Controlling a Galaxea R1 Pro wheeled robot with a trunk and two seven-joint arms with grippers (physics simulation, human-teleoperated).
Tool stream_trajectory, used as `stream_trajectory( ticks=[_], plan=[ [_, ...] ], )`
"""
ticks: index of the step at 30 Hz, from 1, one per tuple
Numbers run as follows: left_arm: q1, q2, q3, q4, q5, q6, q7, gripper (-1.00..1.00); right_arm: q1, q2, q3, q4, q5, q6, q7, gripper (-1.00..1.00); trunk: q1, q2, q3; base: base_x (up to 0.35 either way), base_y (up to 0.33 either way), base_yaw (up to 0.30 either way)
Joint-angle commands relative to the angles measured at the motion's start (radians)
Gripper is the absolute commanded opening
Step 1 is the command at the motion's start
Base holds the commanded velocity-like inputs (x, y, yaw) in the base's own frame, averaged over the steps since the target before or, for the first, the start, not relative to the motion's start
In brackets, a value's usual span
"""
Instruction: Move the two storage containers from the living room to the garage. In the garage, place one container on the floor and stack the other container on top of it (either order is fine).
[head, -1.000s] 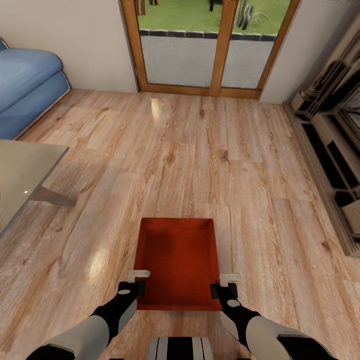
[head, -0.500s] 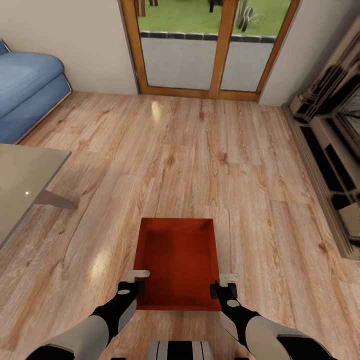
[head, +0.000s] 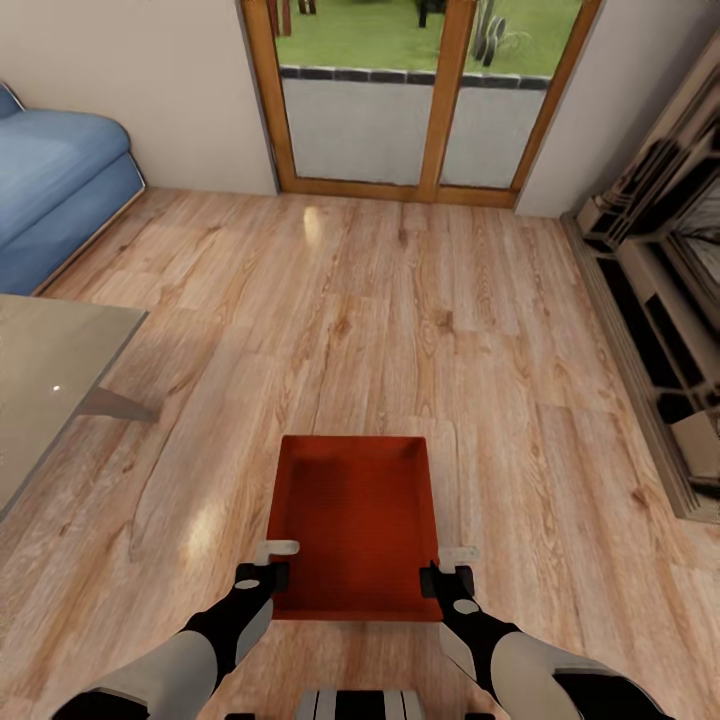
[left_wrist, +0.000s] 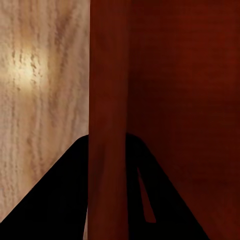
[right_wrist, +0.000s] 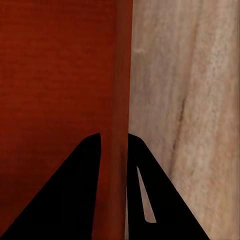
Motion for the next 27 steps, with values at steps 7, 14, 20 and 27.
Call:
stream_trajectory(
  ticks=[7,14,20,27],
  plan=[
    [0.0,0.001,-0.001,-0.001,0.001,-0.037,0.013,-1.0,-0.001,0.0,-0.023,0.002,-0.005,-0.005,-0.008,-1.0,-0.027,0.049,0.022,0.0,0.0,0.0],
    [0.0,0.001,0.0,-0.001,0.007,-0.035,0.013,-1.0,-0.001,0.0,-0.024,0.015,-0.006,-0.044,-0.008,-1.0,-0.054,0.098,0.043,0.0,0.0,0.0],
    [0.0,0.001,0.004,0.0,0.013,-0.03,0.013,-1.0,-0.001,0.0,-0.023,0.023,-0.006,-0.052,-0.008,-1.0,-0.077,0.14,0.062,0.0,0.0,0.0],
    [0.0,0.003,0.005,0.0,0.014,-0.03,0.013,-1.0,-0.001,0.0,-0.023,0.023,-0.006,-0.051,-0.008,-1.0,-0.104,0.189,0.084,0.0,0.0,0.0]
  ],
)
